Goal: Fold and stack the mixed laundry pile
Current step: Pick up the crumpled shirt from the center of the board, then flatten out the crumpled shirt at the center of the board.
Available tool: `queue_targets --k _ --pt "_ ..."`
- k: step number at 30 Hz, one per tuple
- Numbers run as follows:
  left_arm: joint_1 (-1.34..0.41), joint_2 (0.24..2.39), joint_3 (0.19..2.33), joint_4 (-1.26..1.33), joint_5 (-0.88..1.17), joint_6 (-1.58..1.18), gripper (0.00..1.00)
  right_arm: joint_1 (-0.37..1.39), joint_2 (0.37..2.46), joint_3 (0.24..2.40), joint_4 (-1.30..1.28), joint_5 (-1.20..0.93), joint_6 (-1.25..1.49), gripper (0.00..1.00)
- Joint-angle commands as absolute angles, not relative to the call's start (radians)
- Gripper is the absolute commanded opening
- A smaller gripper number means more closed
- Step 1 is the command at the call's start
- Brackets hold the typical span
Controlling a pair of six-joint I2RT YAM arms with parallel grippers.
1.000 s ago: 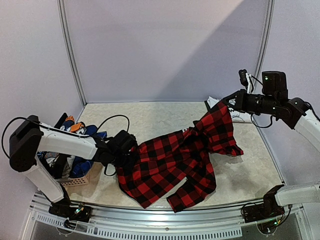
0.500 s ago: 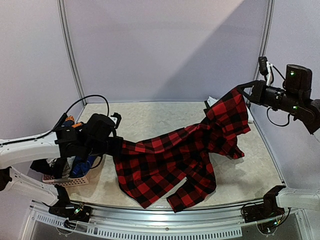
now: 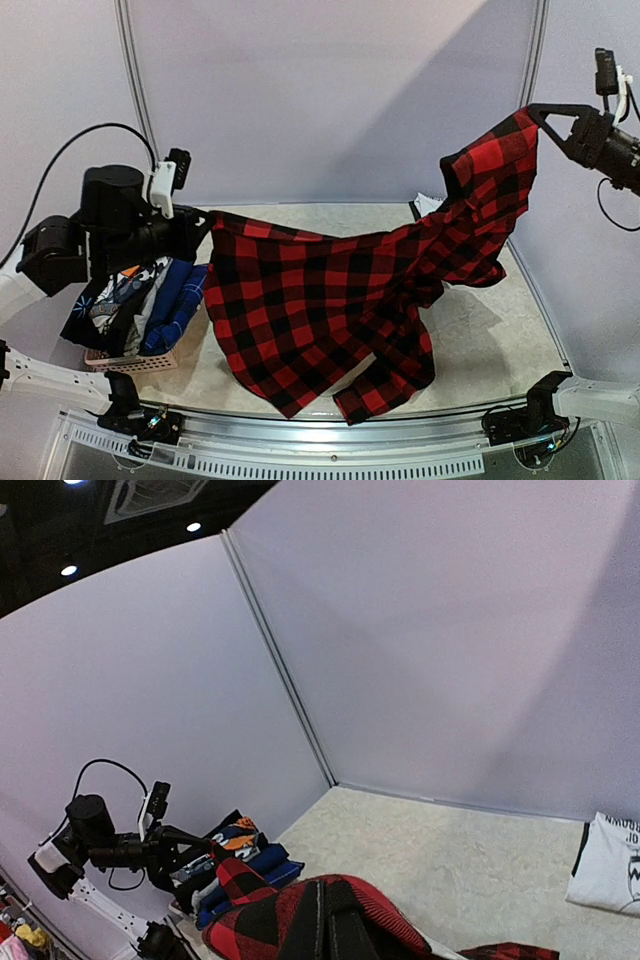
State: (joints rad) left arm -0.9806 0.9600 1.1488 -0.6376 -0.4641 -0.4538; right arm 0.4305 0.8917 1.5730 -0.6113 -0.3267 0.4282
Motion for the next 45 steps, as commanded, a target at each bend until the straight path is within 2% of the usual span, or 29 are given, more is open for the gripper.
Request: queue_targets --k 1,5,11,15,20,25,30,35,45 --pt "-1.014 0.939 1.28 -0.654 -0.451 -0.366 0.0 0.428 0.9 1.709 -0.637 -0.406 0.401 0.0" --pt "-1.02 0.956 1.393 -0.654 -0.421 -0.32 0.0 0.427 0.944 1.873 -0.696 -0.414 0.389 0.0" --pt "-1.024 1.002 1.577 -0.676 -0.392 -0.254 0.0 0.428 1.057 2.227 -0.819 -0.402 0.364 0.0" --pt "-1.023 1.075 1.75 -0.761 -0.425 -0.239 0.0 0.427 1.144 2.401 -0.875 -0.263 0.354 0.0" --pt "-1.003 1.263 1.946 -0.96 -0.674 -0.279 0.02 0.427 1.248 2.356 -0.933 0.036 0.309 0.0" --pt "-0.842 1.429 1.889 -1.018 -0.525 -0.363 0.02 0.428 1.368 2.125 -0.899 0.217 0.303 0.0" --pt "-0.662 1.547 1.712 -0.905 -0.268 -0.417 0.02 0.426 1.541 1.988 -0.854 0.255 0.325 0.0" --pt "-0.519 1.727 1.648 -0.82 -0.095 -0.437 0.0 0.412 1.738 1.979 -0.822 0.221 0.328 0.0" --pt "-0.419 1.945 1.715 -0.754 0.016 -0.44 0.0 0.359 1.956 2.037 -0.759 0.117 0.329 0.0"
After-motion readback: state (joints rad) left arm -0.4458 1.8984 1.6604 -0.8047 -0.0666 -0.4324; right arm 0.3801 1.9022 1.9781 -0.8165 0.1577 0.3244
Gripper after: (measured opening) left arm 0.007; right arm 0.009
